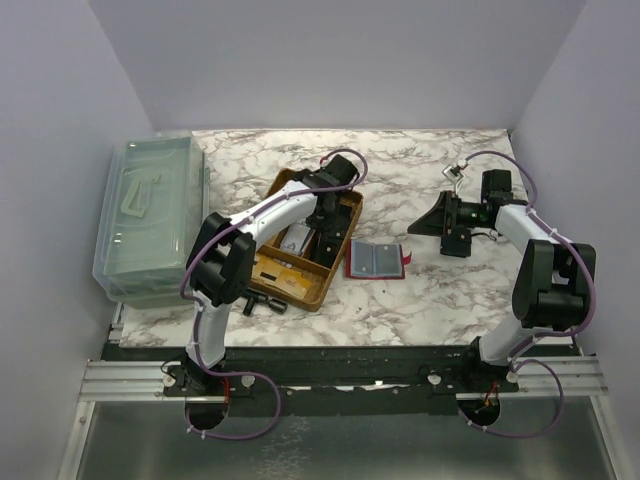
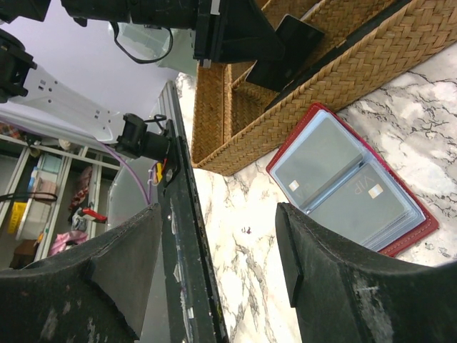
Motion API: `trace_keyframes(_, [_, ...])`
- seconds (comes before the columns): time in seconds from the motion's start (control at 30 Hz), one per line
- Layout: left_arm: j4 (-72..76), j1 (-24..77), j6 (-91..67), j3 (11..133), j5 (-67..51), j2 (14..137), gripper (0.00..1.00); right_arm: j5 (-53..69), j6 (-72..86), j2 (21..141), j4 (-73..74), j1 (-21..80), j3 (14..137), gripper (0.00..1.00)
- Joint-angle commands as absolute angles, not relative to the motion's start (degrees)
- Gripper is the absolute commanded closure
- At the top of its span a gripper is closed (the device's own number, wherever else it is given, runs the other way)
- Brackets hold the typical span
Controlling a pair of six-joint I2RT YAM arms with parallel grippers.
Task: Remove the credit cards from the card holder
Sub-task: Place the credit card in the storage box.
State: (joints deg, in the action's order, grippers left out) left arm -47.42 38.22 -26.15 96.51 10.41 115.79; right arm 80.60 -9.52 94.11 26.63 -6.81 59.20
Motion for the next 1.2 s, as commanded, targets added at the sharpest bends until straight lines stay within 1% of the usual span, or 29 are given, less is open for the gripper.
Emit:
trace_keyframes(0.0, [-52.29, 39.41, -23.49, 100.88, 17.62, 117.72, 1.0, 80.33, -10.63, 93.99, 27.25, -6.85, 59.6, 0.29])
trace_keyframes(0.23, [-54.55, 40.82, -22.7, 102.74, 19.39, 120.01, 1.0, 80.24, -10.63, 93.48, 27.16, -6.81, 59.24, 0.29])
trace_keyframes(0.47, [-55.67, 41.2, -22.09, 105.11, 19.79, 122.23, 0.95, 80.29, -10.63, 93.35, 27.16, -6.85, 59.16, 0.29])
trace_keyframes(0.53, [-55.81, 41.33, -22.19, 105.65, 18.91, 122.74, 0.92, 80.24, -10.63, 93.26, 27.18, -6.84, 59.16, 0.29])
trace_keyframes(0.73, [-55.88, 41.36, -24.3, 106.0, 13.79, 123.63, 0.78, 80.16, -10.63, 93.14, 27.16, -6.83, 59.02, 0.29])
trace_keyframes(0.93, [-55.82, 41.34, -26.97, 105.71, 11.22, 121.92, 0.76, 80.2, -10.89, 93.24, 27.36, -6.86, 58.98, 0.29])
trace_keyframes(1.17, [-54.66, 41.35, -28.72, 105.95, 5.28, 119.0, 0.74, 80.24, -12.42, 93.45, 28.85, -6.77, 59.54, 0.29])
